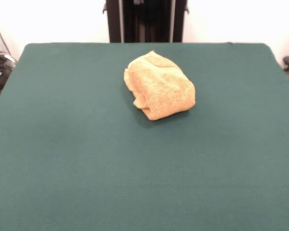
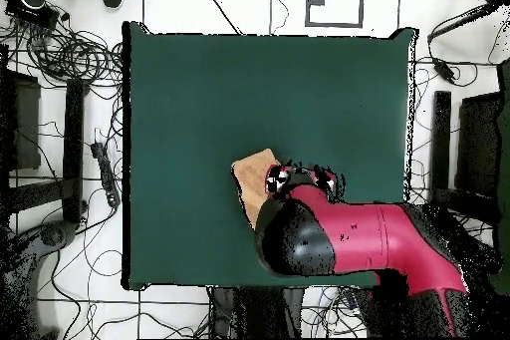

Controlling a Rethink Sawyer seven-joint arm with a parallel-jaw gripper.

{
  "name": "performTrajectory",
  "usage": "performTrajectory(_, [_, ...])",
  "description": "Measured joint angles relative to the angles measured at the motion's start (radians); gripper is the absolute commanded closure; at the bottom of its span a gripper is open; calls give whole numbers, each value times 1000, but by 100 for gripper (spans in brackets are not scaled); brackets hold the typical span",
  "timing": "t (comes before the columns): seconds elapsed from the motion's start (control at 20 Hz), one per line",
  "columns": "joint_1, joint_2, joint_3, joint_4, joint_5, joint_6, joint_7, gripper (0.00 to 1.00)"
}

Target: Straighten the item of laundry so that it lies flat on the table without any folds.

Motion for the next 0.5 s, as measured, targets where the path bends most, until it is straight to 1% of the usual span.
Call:
performTrajectory(0.15, [-19, -1, 5, -1, 36, 14, 0, 0])
performTrajectory(0.3, [-62, -2, 6, -2, 99, 48, 0, 0])
performTrajectory(0.5, [-94, 3, 6, -10, 113, 63, 0, 0])
